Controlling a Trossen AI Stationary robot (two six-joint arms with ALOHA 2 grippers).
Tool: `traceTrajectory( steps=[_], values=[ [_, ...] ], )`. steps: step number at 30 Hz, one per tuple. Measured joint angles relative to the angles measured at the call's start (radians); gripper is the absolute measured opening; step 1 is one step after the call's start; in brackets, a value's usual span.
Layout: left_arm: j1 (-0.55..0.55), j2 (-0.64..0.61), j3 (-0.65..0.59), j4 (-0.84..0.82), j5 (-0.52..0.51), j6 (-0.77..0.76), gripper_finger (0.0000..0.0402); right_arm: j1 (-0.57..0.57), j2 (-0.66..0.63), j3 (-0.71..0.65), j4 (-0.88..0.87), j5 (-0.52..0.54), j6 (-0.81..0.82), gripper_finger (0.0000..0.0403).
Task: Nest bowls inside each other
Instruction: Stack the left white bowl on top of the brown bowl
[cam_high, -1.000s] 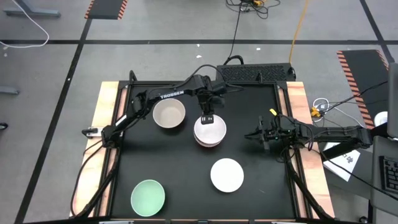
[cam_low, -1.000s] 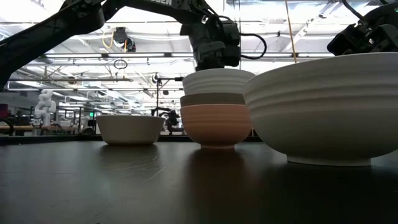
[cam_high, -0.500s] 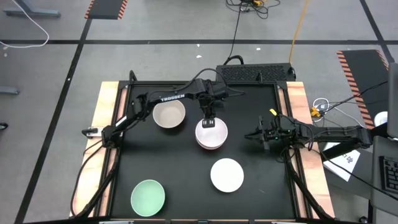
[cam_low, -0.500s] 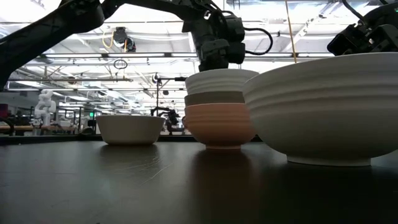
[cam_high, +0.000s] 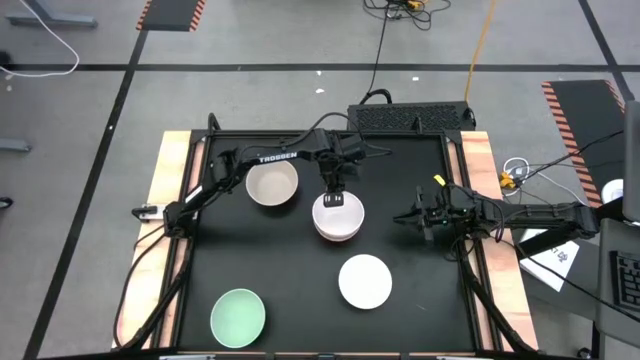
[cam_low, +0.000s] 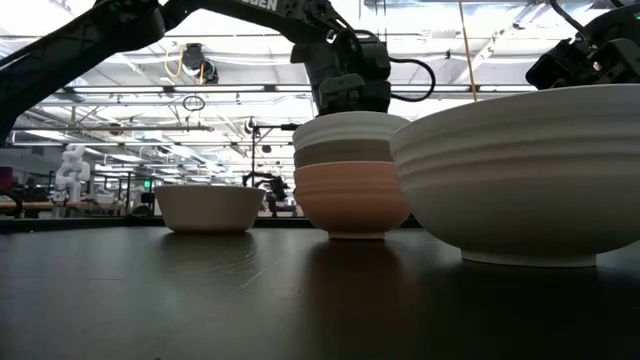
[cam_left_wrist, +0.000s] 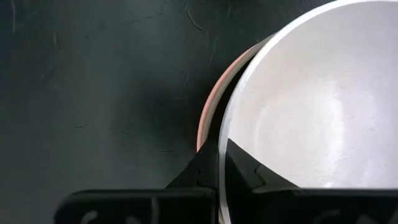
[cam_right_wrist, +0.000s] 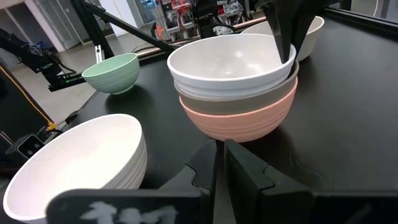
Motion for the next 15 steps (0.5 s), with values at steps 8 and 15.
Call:
traceTrajectory(
  steps=[8,15],
  values=[
    [0.000,0.002,-0.001,0.000,0.001,-0.010,0.0007,0.000,0.000,0.000,0.000,0.000,0.000,0.0026],
    [-0.009,0.010,-0.005,-0.003,0.030,-0.013,0.0073,0.000,0.000,0.000,0.000,0.000,0.000,0.0026]
  ],
)
